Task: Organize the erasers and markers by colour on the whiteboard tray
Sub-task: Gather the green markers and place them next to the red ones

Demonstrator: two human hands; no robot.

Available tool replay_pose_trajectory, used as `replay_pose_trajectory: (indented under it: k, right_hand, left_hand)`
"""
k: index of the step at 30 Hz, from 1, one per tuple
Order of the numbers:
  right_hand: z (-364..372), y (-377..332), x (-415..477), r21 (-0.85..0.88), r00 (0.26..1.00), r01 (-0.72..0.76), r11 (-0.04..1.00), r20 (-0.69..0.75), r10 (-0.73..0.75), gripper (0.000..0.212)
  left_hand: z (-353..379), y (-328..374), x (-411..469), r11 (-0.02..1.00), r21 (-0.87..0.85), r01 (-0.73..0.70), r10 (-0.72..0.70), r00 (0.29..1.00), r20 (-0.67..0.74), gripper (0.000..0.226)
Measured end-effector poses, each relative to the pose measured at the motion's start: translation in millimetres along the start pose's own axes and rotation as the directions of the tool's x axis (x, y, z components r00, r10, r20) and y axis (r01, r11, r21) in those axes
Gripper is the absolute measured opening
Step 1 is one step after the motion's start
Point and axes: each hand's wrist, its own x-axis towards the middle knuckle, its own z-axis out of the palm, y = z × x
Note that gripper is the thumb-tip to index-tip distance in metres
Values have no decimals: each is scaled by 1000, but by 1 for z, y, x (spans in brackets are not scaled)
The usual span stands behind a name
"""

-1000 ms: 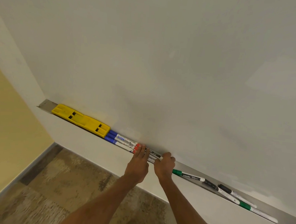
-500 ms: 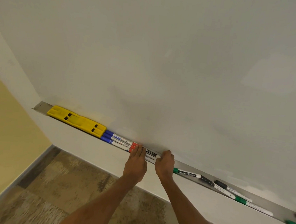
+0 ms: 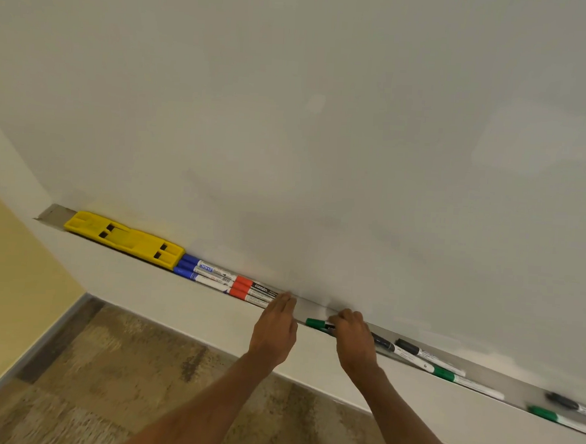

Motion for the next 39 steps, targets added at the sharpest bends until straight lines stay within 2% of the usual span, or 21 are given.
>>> replay_pose_trajectory:
  k: [6,10,12,14,17,19,21,24,27,32,36,39]
  right_hand:
    - [2,5,1,-42,999,32,999,18,-31,41]
    - [1,5,3,-51,999,40,998,9,-39,41]
    - [1,6,1,-21,999,46,999,-11,-47,42]
    - [1,5,0,50,997,45,998,-65,-42,43]
    - [-5,4,-1,192,988,39,981,-156,-9,43]
    - [-11,4,-1,300,986,64,952,-169,-13,38]
    - [-18,6,-3,390,983,95,916,-182,-24,27]
    - [-22,7,-6,435,982,114,893,-185,-36,14]
    - [-24,13,-13,479,983,136,867,-171,-59,13]
    - [-39,37,-31,544,986,141,827,-148,-71,17]
    - [-40,88,-43,533,991,42,845,-132,35,15]
    - [-40,133,-54,428,987,-68,901,-105,124,17]
  left_hand:
    - [9,18,-6,987,-140,75,-81,996,-36,44]
    - [13,23,-11,985,-165,55,-61,998,-34,42]
    - [16,27,-12,959,-261,112,-122,992,-22,44]
    - [17,33,-11,843,-500,197,-254,966,-47,51]
    - [14,46,-9,465,-833,301,-522,853,17,67]
    - [14,55,-9,174,-936,307,-609,780,143,62]
    - [15,64,-10,-22,-960,280,-604,761,236,48]
    - [21,79,-11,-117,-958,263,-533,797,283,25]
    - [32,96,-9,-180,-939,293,-476,810,344,30]
    - [49,119,-3,-328,-906,266,-468,788,400,34]
    - [62,137,-4,-439,-866,238,-469,762,447,37]
    - [74,149,-8,-488,-837,246,-453,749,484,39]
